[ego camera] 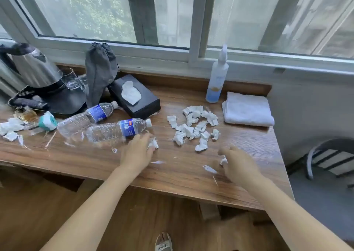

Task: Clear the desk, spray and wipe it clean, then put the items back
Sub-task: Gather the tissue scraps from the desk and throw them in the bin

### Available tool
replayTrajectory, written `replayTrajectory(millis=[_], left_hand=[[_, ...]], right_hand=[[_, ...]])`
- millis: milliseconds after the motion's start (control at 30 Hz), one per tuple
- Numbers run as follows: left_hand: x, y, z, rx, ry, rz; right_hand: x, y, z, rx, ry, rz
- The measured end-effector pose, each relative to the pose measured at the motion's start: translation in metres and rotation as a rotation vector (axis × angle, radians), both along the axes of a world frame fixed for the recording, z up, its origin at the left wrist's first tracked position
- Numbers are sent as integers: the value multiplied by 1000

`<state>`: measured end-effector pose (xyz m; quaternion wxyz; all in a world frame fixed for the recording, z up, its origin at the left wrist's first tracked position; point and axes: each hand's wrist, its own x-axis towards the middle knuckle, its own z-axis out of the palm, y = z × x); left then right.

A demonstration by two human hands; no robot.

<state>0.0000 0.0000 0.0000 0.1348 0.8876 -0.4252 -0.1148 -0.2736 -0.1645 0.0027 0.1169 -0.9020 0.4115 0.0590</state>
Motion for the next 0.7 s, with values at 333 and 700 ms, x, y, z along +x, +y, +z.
replayTrajectory(millis=[333, 700], left_hand=[[19, -24, -22, 25, 50, -145], [-6, -73, -18, -256, 257, -172]], right_hand=[[0, -5, -15, 70, 0, -47], [29, -45, -2, 145, -244, -1]])
